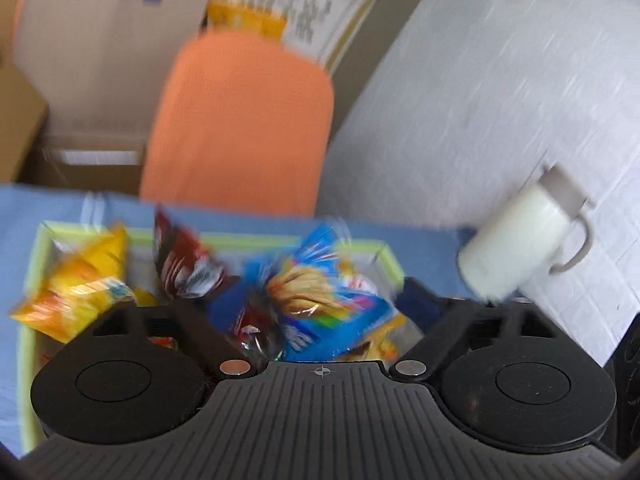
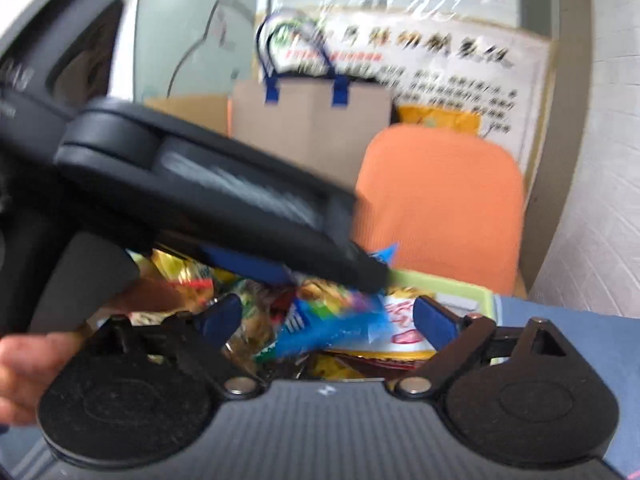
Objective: Organize snacks
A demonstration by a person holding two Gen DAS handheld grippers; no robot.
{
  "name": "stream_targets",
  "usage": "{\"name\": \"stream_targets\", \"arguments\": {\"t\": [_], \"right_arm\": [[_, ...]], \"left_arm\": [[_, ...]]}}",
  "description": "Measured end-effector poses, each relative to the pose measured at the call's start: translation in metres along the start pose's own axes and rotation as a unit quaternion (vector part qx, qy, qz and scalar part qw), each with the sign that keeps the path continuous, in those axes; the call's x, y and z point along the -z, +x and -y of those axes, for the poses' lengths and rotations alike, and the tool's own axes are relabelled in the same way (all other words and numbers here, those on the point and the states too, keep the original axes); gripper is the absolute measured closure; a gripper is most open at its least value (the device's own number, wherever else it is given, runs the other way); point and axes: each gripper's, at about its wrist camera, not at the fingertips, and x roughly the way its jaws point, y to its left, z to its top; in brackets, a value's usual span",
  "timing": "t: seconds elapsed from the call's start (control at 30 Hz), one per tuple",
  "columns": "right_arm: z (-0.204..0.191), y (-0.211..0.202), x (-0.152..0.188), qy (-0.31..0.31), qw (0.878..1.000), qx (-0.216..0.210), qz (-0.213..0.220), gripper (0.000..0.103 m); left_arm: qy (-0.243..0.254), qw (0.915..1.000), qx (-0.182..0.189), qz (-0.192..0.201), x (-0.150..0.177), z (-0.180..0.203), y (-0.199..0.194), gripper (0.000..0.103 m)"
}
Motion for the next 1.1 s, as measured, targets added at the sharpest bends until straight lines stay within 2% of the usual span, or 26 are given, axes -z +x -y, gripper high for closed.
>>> {"name": "stream_targets", "arguments": {"t": [0.07, 0.17, 0.27, 0.4, 0.53, 0.63, 0.77, 0.9, 1.03, 1.1], "right_arm": [[0.003, -0.026, 0.005, 0.013, 1.000, 0.005, 0.023, 0.004], [0.006, -0.062, 0.020, 0.033, 0.998, 0.016, 0.041, 0.003], [0.003, -0.090, 0.041, 0.066, 0.997, 0.028, 0.035, 0.003], [-0.009, -0.120, 0.078, 0.130, 0.990, 0.062, 0.005, 0.003], [-0.025, -0.151, 0.117, 0.179, 0.976, 0.120, -0.033, 0.003], [-0.040, -0.173, 0.135, 0.198, 0.967, 0.158, -0.038, 0.003], [-0.056, -0.210, 0.144, 0.217, 0.958, 0.186, -0.030, 0.003], [-0.080, -0.258, 0.154, 0.198, 0.964, 0.179, -0.006, 0.003], [-0.098, -0.296, 0.169, 0.185, 0.962, 0.200, 0.012, 0.002], [-0.102, -0.314, 0.175, 0.185, 0.959, 0.212, 0.022, 0.002]], "left_arm": [[0.010, 0.9993, 0.000, 0.036, 0.002, 0.003, -0.028, 0.016], [0.007, 0.9978, -0.007, 0.066, 0.010, 0.003, -0.060, 0.011], [0.012, 0.9956, -0.051, 0.077, 0.039, 0.006, -0.088, 0.011], [-0.004, 0.9897, -0.128, 0.064, 0.099, 0.005, -0.113, 0.011], [-0.001, 0.9802, -0.195, 0.034, 0.170, 0.013, -0.135, 0.011], [0.022, 0.9778, -0.207, 0.025, 0.205, 0.024, -0.150, 0.011], [0.039, 0.9777, -0.203, 0.034, 0.234, 0.045, -0.177, 0.012], [0.051, 0.9804, -0.183, 0.054, 0.262, 0.068, -0.209, 0.011], [0.073, 0.9744, -0.200, 0.072, 0.286, 0.096, -0.231, 0.012], [0.086, 0.9735, -0.196, 0.079, 0.296, 0.108, -0.243, 0.012]]}}
